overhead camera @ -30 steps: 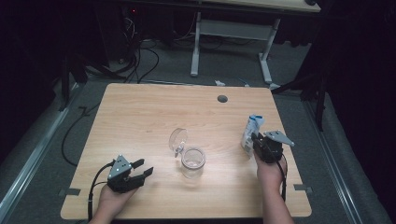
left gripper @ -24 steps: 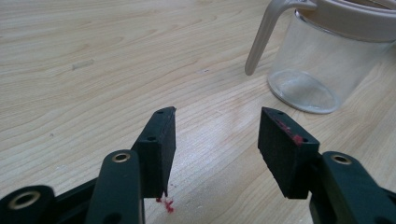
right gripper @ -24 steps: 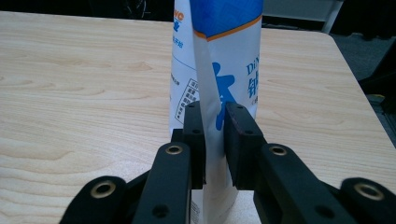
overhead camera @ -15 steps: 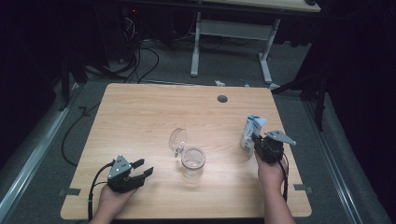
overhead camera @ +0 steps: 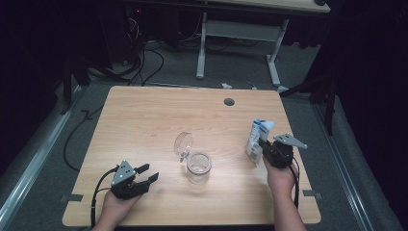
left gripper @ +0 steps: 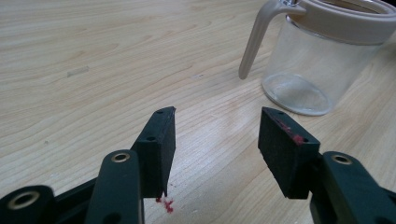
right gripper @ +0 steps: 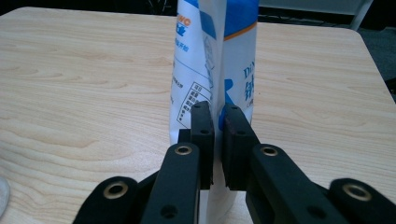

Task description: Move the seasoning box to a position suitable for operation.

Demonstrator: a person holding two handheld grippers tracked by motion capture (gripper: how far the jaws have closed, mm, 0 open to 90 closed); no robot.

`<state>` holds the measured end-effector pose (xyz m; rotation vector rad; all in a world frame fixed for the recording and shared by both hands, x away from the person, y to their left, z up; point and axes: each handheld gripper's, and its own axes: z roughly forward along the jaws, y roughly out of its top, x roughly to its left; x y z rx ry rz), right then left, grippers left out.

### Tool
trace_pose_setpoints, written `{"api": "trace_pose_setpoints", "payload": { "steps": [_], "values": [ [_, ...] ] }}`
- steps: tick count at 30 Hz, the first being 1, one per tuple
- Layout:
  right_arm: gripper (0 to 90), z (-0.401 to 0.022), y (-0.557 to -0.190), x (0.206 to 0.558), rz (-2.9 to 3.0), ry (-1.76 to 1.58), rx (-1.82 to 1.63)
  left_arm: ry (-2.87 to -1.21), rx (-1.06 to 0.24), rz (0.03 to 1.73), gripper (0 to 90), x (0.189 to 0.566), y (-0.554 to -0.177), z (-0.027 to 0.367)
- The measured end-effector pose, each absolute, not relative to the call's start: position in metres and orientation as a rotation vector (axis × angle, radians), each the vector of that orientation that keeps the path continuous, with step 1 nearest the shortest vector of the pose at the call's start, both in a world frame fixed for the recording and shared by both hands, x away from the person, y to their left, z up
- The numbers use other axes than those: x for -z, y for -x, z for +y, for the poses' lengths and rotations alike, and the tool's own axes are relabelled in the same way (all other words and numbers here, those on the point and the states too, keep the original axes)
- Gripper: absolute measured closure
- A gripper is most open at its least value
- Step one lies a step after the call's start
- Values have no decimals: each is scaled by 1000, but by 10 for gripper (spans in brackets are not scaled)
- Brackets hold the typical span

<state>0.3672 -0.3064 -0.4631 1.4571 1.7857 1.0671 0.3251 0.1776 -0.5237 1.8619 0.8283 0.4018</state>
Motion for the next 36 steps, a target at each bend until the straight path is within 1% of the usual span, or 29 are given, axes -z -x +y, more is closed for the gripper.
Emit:
{"api": "trace_pose_setpoints", "payload": {
  "steps": [17,32,36],
  "values": [
    [863,-306,-349,448,1889,-1425,-1137,-1847,-380,803,465,523,-325,173],
    [864,-290,-333,441,2000,-1355,-1125,-1850,-377,799,464,523,-324,172],
    [865,-287,-330,440,2040,-1347,-1125,-1840,-346,808,479,523,-324,172]
  ]
}}
